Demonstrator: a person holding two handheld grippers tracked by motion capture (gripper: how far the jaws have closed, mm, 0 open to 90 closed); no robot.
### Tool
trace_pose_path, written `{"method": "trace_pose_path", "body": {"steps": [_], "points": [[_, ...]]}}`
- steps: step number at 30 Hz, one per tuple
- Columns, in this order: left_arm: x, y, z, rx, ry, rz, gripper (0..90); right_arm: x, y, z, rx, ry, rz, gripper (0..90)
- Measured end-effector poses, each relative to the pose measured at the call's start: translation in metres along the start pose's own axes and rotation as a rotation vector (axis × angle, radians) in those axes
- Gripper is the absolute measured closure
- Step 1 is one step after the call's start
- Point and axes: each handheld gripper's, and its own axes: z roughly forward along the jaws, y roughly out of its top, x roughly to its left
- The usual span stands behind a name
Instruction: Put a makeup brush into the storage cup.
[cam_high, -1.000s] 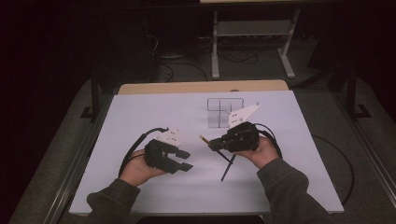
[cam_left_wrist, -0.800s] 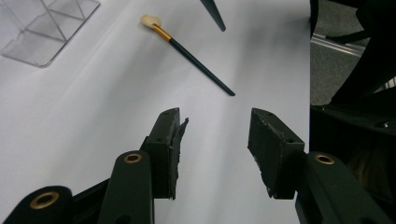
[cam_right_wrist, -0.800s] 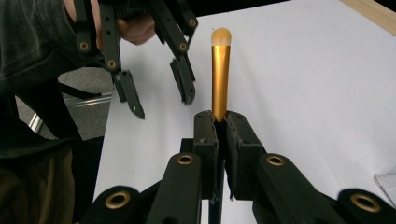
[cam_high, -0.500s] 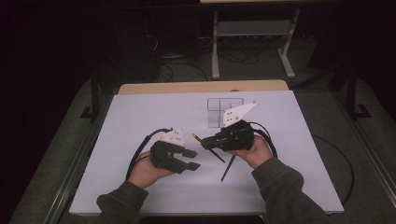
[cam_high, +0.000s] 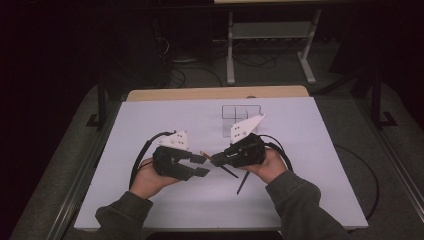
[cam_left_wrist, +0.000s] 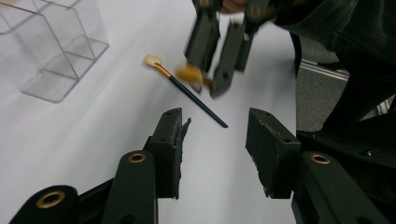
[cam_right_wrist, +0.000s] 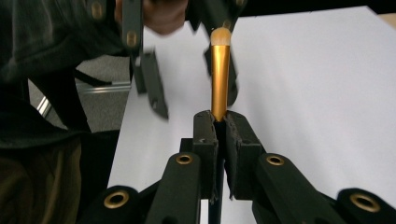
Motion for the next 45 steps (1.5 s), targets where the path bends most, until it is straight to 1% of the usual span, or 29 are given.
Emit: {"method": "trace_pose_path", "body": {"steps": [2, 3, 5, 11, 14, 16, 19, 22, 25, 28, 31, 34, 37, 39, 40, 41, 45], "points": [[0.001, 0.002, -0.002, -0.004, 0.0, -0.001, 57.5, 0.001, -0.003, 0.004, 0.014, 0.01, 0.002, 82.7], [0.001, 0.003, -0.004, 0.002, 0.003, -0.002, 58.5, 0.001, -0.004, 0.006, 0.021, 0.014, -0.003, 82.8], [0.002, 0.004, -0.005, 0.004, -0.003, 0.001, 60.8, 0.001, -0.006, 0.009, 0.021, 0.015, -0.006, 82.7], [0.003, 0.007, -0.005, 0.011, -0.016, 0.009, 73.2, 0.004, -0.009, 0.012, 0.022, 0.026, -0.014, 82.8], [0.005, 0.007, -0.005, 0.012, -0.033, 0.005, 79.9, 0.006, -0.009, 0.013, 0.024, 0.03, -0.024, 82.7], [0.005, 0.008, -0.005, 0.016, -0.05, 0.001, 81.7, 0.007, -0.009, 0.013, 0.025, 0.025, -0.033, 82.7], [0.004, 0.009, -0.004, 0.029, -0.061, -0.006, 83.0, 0.008, -0.009, 0.014, 0.034, 0.022, -0.044, 82.5], [0.003, 0.012, -0.002, 0.046, -0.067, 0.001, 83.4, 0.01, -0.009, 0.015, 0.05, 0.014, -0.066, 82.4], [0.002, 0.015, -0.002, 0.058, -0.064, 0.019, 83.7, 0.012, -0.008, 0.015, 0.063, 0.008, -0.078, 81.8], [0.0, 0.017, -0.001, 0.068, -0.062, 0.013, 83.7, 0.014, -0.007, 0.014, 0.079, -0.006, -0.086, 80.8], [0.0, 0.02, -0.002, 0.07, -0.063, 0.02, 83.7, 0.014, -0.007, 0.017, 0.121, -0.017, -0.101, 78.0], [0.0, 0.022, -0.003, 0.09, -0.055, 0.03, 83.7, 0.015, -0.008, 0.019, 0.146, -0.024, -0.103, 78.0], [-0.001, 0.023, -0.001, 0.112, -0.048, 0.038, 83.8, 0.015, -0.006, 0.019, 0.15, -0.027, -0.105, 77.5], [-0.001, 0.024, 0.0, 0.117, -0.048, 0.036, 83.7, 0.015, -0.004, 0.019, 0.151, -0.025, -0.105, 79.4], [0.0, 0.024, 0.001, 0.127, -0.045, 0.05, 83.8, 0.016, -0.004, 0.02, 0.153, -0.023, -0.096, 79.6], [0.0, 0.024, 0.001, 0.127, -0.047, 0.049, 83.7, 0.016, -0.003, 0.02, 0.158, -0.022, -0.086, 80.3], [-0.001, 0.027, 0.003, 0.126, -0.048, 0.051, 83.7, 0.015, -0.003, 0.021, 0.163, -0.011, -0.078, 82.1]]}}
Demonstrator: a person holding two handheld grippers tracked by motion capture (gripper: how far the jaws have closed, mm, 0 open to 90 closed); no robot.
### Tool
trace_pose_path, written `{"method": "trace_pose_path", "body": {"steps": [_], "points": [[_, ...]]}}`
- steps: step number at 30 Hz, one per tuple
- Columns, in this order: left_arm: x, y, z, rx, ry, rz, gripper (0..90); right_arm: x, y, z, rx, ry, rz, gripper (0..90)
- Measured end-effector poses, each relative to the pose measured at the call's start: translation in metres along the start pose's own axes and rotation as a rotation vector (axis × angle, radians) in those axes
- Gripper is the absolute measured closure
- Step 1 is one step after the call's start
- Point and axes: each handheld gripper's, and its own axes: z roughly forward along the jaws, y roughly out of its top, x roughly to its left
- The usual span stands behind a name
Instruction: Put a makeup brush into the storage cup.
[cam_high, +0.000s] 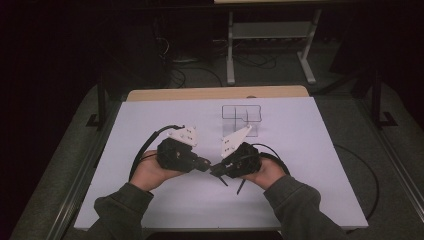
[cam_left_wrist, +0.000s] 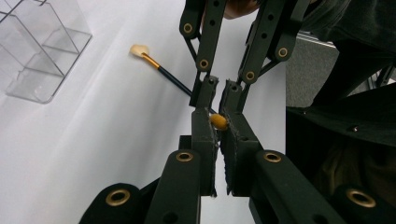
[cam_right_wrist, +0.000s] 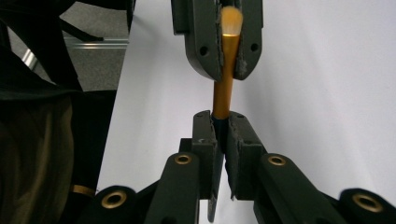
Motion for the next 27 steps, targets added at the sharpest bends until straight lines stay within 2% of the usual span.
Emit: {"method": "trace_pose_path", "body": {"steps": [4, 6, 11, 13, 18, 21, 22, 24, 26, 27], "points": [[0.001, 0.0, 0.0, -0.004, 0.009, -0.01, 81.2, -0.004, -0.002, 0.0, -0.011, 0.015, 0.003, 82.5], [0.002, -0.001, -0.002, -0.001, 0.019, -0.03, 72.2, -0.006, -0.003, 0.0, -0.02, 0.019, 0.014, 82.5], [0.005, -0.009, -0.009, -0.027, 0.055, -0.048, 65.4, -0.015, -0.01, -0.005, -0.052, 0.016, 0.052, 82.6], [0.006, -0.015, -0.011, -0.034, 0.069, -0.069, 60.3, -0.019, -0.012, -0.008, -0.06, 0.01, 0.069, 82.6], [0.007, -0.029, -0.012, -0.043, 0.091, -0.091, 56.7, -0.03, -0.017, -0.018, -0.094, -0.008, 0.116, 82.6], [0.009, -0.04, -0.012, -0.05, 0.136, -0.11, 55.3, -0.037, -0.019, -0.022, -0.104, -0.025, 0.137, 82.6], [0.009, -0.043, -0.012, -0.054, 0.136, -0.12, 54.7, -0.038, -0.019, -0.023, -0.108, -0.025, 0.157, 82.6], [0.01, -0.049, -0.011, -0.054, 0.162, -0.121, 54.6, -0.043, -0.018, -0.026, -0.106, -0.035, 0.157, 82.6], [0.01, -0.053, -0.01, -0.058, 0.163, -0.127, 54.6, -0.047, -0.018, -0.028, -0.102, -0.046, 0.156, 82.6], [0.01, -0.056, -0.01, -0.059, 0.179, -0.12, 54.5, -0.049, -0.018, -0.03, -0.107, -0.05, 0.156, 82.5]]}}
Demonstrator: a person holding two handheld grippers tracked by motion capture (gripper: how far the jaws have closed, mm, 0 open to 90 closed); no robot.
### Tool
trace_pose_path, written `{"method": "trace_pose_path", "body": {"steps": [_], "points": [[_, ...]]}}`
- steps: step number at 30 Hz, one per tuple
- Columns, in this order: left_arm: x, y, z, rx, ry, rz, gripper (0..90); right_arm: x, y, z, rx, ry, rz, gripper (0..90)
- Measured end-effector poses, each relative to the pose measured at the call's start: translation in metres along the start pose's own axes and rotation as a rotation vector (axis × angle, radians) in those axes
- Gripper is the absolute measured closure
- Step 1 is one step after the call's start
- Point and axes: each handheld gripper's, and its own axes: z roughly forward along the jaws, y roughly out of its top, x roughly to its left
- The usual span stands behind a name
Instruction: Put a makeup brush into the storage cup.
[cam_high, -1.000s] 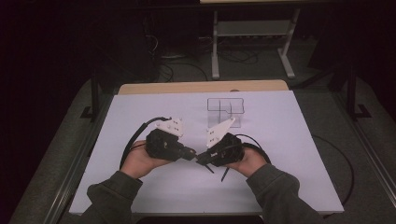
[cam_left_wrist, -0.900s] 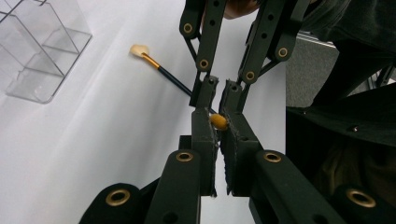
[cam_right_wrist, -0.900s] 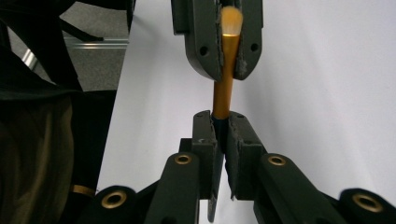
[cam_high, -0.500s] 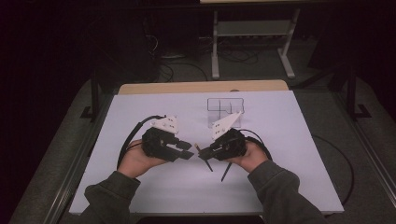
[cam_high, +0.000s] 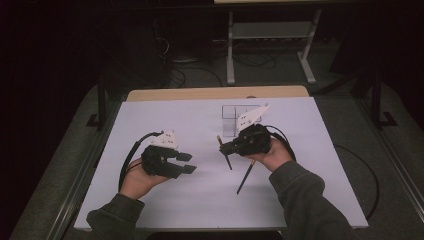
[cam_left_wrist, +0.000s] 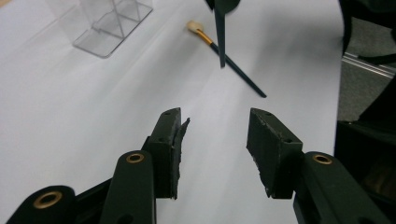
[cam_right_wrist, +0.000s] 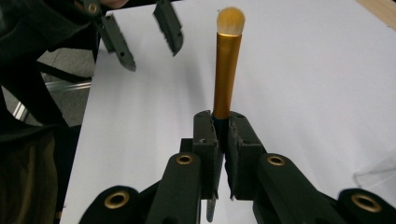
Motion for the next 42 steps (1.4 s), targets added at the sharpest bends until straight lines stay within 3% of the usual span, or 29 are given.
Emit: {"method": "trace_pose_path", "body": {"steps": [4, 12, 21, 30, 42], "points": [[0.002, -0.009, -0.002, -0.018, 0.02, -0.012, 53.0, -0.009, 0.005, -0.009, -0.011, -0.012, 0.028, 82.6], [0.006, -0.031, -0.011, -0.056, 0.069, -0.077, 50.7, -0.025, 0.012, -0.027, -0.029, -0.062, 0.053, 82.6], [0.009, -0.05, -0.013, -0.062, 0.112, -0.11, 48.7, -0.038, 0.017, -0.033, -0.026, -0.081, 0.064, 82.6], [0.01, -0.062, -0.008, -0.076, 0.127, -0.142, 44.4, -0.049, 0.024, -0.037, -0.023, -0.108, 0.048, 82.6], [0.01, -0.067, -0.004, -0.065, 0.117, -0.137, 43.2, -0.056, 0.036, -0.05, -0.054, -0.138, 0.048, 82.6]]}}
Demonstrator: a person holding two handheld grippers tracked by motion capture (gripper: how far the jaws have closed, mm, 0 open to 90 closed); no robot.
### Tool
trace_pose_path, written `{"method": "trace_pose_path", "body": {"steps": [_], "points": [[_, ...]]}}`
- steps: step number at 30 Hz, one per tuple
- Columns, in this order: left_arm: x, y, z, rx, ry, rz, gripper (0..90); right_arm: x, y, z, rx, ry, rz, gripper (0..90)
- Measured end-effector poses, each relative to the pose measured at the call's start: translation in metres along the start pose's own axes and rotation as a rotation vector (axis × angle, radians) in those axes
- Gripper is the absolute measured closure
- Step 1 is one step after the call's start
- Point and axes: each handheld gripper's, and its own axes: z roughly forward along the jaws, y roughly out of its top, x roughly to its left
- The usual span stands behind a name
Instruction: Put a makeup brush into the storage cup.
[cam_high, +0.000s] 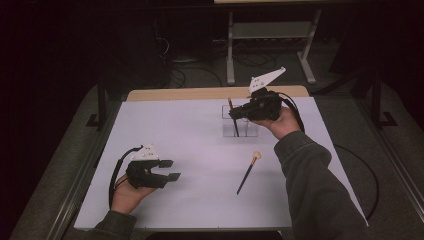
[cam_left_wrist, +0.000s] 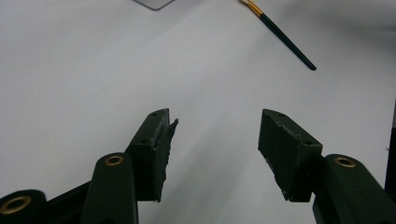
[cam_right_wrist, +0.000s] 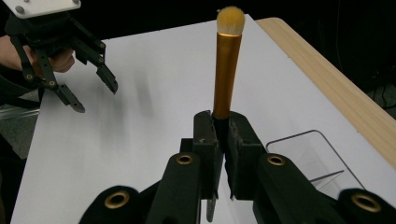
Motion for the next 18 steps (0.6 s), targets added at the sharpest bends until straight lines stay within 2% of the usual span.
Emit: {"method": "trace_pose_path", "body": {"steps": [7, 13, 18], "points": [[0.001, -0.002, -0.001, 0.003, 0.006, -0.007, 41.8, -0.005, 0.007, -0.004, 0.001, -0.015, -0.002, 82.6], [0.002, -0.002, -0.002, -0.007, -0.005, -0.016, 40.8, -0.011, 0.019, -0.008, -0.016, -0.03, -0.004, 82.6], [0.003, -0.001, -0.005, -0.014, 0.002, -0.003, 40.1, -0.017, 0.03, -0.01, -0.02, -0.05, -0.006, 82.6]]}}
